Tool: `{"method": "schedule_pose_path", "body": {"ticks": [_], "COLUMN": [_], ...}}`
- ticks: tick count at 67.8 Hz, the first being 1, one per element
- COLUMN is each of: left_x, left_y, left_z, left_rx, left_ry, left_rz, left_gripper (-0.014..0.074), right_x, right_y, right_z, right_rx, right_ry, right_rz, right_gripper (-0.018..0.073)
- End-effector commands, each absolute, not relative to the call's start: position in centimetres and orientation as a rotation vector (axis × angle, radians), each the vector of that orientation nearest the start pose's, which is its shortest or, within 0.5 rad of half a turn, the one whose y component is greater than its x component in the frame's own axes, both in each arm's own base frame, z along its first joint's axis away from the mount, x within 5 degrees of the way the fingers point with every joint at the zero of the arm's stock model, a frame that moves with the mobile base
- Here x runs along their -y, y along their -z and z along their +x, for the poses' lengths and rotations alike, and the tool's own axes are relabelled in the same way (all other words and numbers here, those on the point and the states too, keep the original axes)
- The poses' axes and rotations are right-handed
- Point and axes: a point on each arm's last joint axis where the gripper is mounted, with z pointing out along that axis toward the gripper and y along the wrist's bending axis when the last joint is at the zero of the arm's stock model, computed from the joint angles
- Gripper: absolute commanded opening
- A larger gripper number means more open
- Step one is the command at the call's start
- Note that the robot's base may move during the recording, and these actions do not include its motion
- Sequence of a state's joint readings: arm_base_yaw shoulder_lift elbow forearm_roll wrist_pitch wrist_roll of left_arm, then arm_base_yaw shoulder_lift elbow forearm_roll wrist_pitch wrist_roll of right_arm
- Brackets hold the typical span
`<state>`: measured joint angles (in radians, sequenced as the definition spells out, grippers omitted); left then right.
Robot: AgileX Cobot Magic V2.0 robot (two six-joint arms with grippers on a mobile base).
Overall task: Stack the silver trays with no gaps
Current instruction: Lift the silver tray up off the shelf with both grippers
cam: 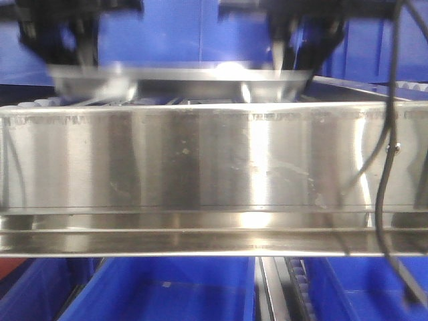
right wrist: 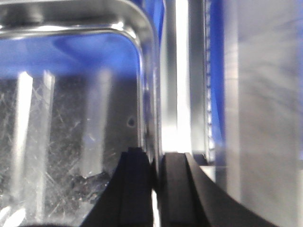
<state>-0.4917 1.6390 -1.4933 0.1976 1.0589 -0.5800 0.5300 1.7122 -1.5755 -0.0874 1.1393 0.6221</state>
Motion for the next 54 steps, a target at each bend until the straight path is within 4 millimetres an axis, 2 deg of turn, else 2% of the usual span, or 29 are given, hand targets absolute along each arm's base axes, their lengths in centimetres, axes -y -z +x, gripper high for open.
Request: {"method": "schedule_pose_path", "body": {"ticks": [1,8,13,20,27,36,46,54], "left_x": [15.5,15.6,15.9,16.1,16.1,15.7,15.7,15.8], "left_y": [-36.1,-38.1,-39.0,-39.6,-39.3,-39.1,-39.1,-39.4], "left_z": [29.5,27.3,26.0,24.1,22.0,19.0,16.2,14.8], "left_rx": [-2.556,-2.501,-2.468,-2.433,-2.418,-2.37,-2.281,-2.235], "left_ry": [0.127,0.121,0.134,0.147,0.162,0.197,0.224,0.209], "left_rz": [-0.057,-0.069,-0.073,-0.073,-0.097,-0.106,-0.108,-0.1], "left_gripper": [-0.0016,-0.0016,-0.0016,-0.0016,-0.0016,-0.0016,-0.0016,-0.0016], "right_x": [-17.2,-17.0,-17.6,-18.3,-18.5,-18.9,-19.1,-19.4], "right_y": [-35.2,-37.6,-38.6,-39.0,-39.2,-39.4,-39.6,-39.7], "right_z": [30.4,28.4,26.8,24.5,22.3,19.3,17.4,16.3], "right_rx": [-2.663,-2.574,-2.544,-2.505,-2.465,-2.445,-2.414,-2.392], "right_ry": [-0.23,-0.181,-0.206,-0.213,-0.185,-0.235,-0.236,-0.186], "right_rz": [0.104,0.108,0.069,0.054,0.06,0.023,0.013,-0.02], "right_gripper": [-0.0023,-0.0023,-0.0023,-0.0023,-0.0023,-0.0023,-0.0023,-0.0023]}}
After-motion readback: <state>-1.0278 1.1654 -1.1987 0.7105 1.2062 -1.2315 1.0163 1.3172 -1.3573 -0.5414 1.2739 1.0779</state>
